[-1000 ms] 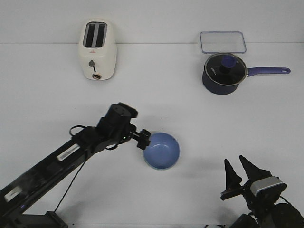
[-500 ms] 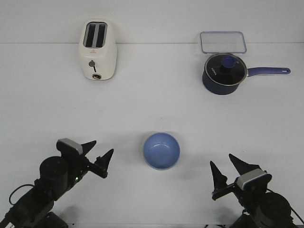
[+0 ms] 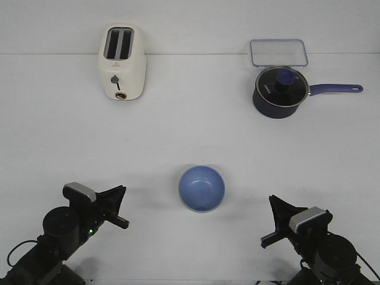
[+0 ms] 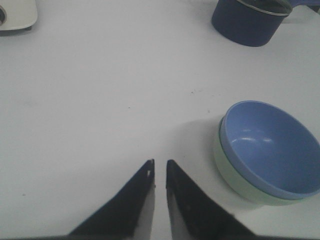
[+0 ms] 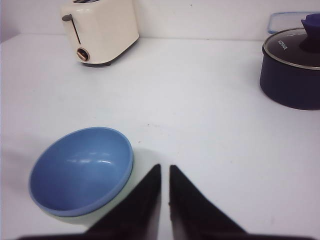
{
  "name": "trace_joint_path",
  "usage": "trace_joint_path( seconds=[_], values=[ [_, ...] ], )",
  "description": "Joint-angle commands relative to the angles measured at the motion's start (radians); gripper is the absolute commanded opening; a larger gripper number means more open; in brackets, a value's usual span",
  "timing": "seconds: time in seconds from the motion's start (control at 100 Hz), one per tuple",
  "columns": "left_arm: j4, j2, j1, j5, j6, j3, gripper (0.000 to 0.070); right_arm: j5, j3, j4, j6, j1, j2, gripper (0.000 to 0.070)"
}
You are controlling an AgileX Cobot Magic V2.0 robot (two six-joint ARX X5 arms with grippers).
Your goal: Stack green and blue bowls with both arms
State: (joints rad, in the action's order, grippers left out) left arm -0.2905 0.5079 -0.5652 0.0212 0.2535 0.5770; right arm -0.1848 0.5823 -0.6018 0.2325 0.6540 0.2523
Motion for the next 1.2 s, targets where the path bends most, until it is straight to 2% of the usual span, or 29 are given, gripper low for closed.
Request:
trace_joint_path(
  seconds=[0.0, 0.54, 0.58, 0.62, 0.68, 0.77, 0.91, 0.99, 1.19],
  values=[
    [0.004, -0.007, -0.005, 0.001, -0.003, 0.013, 0.0015, 0.002, 0.006, 0.005, 0.006, 0.007, 0.003, 0.0005],
    [0.008, -0.074, -0.005, 0.001, -0.004, 0.013, 0.0015, 0.002, 0.006, 0.033, 0.003, 0.007, 0.003, 0.0005],
    [0.0, -0.079, -0.003, 0.003, -0.031, 0.013, 0.0015, 0.002, 0.006, 0.033, 0.003, 0.007, 0.003, 0.0005],
    [-0.005, -0.09, 0.008, 0.015, -0.094, 0.011, 0.0014, 0.001, 0.006, 0.033, 0.003, 0.007, 0.003, 0.0005],
    [0.005, -0.128, 0.048, 0.035, -0.216, -0.01, 0.0015, 0.001, 0.006, 0.033, 0.003, 0.007, 0.003, 0.0005],
    [0.056, -0.207, 0.148, 0.032, -0.297, -0.095, 0.0015, 0.001, 0.006, 0.033, 0.003, 0.007, 0.003, 0.0005],
    [0.17, -0.362, 0.339, 0.056, -0.298, -0.295, 0.0015, 0.002, 0.006, 0.033, 0.003, 0.007, 0.003, 0.0005],
    [0.196, -0.436, 0.41, 0.066, -0.298, -0.386, 0.0015, 0.001, 0.006, 0.033, 0.003, 0.007, 0.003, 0.0005],
    [0.263, -0.505, 0.485, 0.065, -0.298, -0.538, 0.0015, 0.002, 0.006, 0.032, 0.003, 0.007, 0.003, 0.0005]
  ],
)
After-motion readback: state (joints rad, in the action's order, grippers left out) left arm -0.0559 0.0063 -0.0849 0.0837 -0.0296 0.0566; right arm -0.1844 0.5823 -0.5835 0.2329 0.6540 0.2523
